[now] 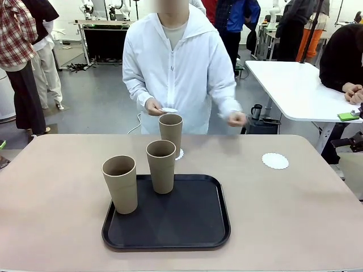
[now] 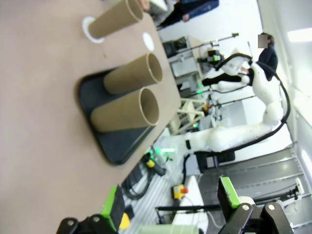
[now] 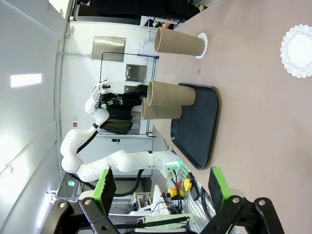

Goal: Place coasters on the table and set cups on them.
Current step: Take one Reusable plastic cup from the Flat Tray and place it on a coaster set by the human.

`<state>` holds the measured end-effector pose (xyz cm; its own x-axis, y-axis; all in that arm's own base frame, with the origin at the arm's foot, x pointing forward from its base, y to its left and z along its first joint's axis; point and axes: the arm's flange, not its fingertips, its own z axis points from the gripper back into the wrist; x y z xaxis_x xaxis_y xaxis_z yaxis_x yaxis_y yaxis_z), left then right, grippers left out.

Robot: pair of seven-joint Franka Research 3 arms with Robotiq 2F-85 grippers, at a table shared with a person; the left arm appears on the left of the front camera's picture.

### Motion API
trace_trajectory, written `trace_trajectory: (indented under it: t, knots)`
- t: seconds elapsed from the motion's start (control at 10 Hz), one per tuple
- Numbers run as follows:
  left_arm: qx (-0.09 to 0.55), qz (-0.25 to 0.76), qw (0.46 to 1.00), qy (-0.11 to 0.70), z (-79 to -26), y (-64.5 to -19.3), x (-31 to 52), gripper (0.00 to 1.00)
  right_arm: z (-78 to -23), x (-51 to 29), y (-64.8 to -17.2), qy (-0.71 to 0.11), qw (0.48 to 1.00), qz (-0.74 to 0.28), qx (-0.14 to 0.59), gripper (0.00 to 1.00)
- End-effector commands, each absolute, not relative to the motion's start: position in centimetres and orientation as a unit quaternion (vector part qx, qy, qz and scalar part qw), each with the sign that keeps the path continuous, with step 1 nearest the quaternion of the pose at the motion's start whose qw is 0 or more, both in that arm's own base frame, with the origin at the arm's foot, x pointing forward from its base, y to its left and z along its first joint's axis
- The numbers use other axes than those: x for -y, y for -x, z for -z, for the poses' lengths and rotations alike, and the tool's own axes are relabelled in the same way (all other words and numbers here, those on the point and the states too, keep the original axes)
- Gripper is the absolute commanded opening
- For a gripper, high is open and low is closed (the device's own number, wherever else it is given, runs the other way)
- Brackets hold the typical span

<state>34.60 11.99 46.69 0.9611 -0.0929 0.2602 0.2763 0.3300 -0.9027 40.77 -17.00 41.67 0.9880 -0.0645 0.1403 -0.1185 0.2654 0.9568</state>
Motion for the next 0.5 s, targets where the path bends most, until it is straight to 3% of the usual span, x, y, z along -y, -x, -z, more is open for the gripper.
trace_trajectory:
  t: [0.0,0.4]
  knots:
    - [0.084,0.115,0.809,0.570,-46.86,-34.50,-12.05,1.00,-41.63,17.03,-40.83,-0.604,0.793,-0.013,0.075,1.00]
    - [0.084,0.115,0.809,0.570,-46.86,-34.50,-12.05,1.00,-41.63,17.03,-40.83,-0.604,0.793,-0.013,0.075,1.00]
